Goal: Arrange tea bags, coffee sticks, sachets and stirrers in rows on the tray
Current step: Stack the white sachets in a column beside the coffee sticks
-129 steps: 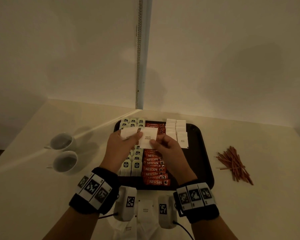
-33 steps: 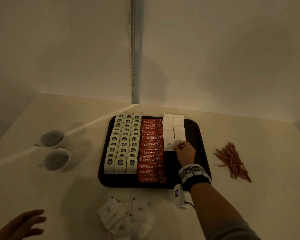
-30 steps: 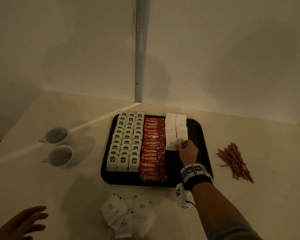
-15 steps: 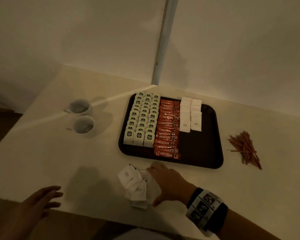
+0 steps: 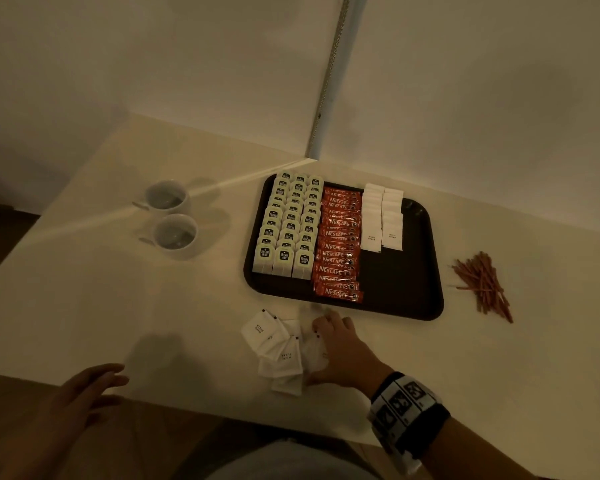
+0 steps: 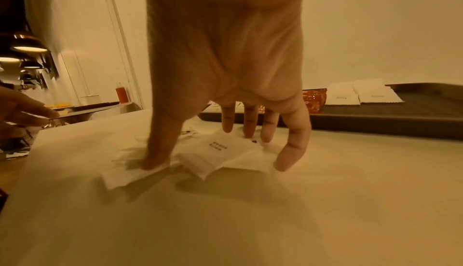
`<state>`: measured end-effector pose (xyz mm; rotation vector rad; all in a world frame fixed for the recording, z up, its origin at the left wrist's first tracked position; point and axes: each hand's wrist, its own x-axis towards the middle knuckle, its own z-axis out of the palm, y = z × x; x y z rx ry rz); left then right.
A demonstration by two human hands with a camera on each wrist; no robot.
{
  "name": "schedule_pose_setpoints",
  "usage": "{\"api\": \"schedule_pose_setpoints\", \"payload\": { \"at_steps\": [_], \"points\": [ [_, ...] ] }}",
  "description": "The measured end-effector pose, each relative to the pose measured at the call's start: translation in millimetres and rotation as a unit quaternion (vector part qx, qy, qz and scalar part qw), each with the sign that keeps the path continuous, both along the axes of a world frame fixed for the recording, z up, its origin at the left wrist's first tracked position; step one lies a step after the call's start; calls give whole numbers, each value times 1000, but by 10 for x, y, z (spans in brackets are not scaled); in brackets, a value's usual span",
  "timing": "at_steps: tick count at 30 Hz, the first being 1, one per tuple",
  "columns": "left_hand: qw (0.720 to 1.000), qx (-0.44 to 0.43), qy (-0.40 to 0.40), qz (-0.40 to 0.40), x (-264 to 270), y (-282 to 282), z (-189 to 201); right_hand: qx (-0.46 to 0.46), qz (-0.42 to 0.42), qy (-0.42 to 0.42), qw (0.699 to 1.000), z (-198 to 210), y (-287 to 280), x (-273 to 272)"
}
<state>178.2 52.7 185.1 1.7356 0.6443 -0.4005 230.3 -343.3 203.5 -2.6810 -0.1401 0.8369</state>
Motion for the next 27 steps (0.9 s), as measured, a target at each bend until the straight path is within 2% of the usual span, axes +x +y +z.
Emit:
{"api": "schedule_pose_setpoints", "payload": {
  "at_steps": [3, 7, 11, 16, 19, 22, 24, 27],
  "points": [
    [1000, -6, -5, 2, 14, -11, 13, -11, 6, -11, 1000, -21, 20, -18],
    [1000, -17, 4, 8, 32, 1, -1, 10, -8, 18, 1000, -90, -3, -4],
    [999, -28, 10, 14, 52, -9, 9, -7, -17, 23, 1000, -104, -42, 7],
    [1000, -25, -1, -2, 163, -180, 176, -15, -56, 59, 997, -38, -199, 67],
    [998, -27, -16, -46, 374, -402, 375, 18, -67, 85, 994, 243, -341, 221],
    [990, -49, -48, -124, 664, -774, 664, 131, -93, 76, 984, 723, -392, 462],
    [975, -96, -56, -193, 904, -1068, 860, 207, -86, 71, 972, 1064, -349, 609],
    [936, -201, -14, -290, 1254, -1613, 1102, 227, -19, 59, 972, 1498, -211, 781]
  ]
}}
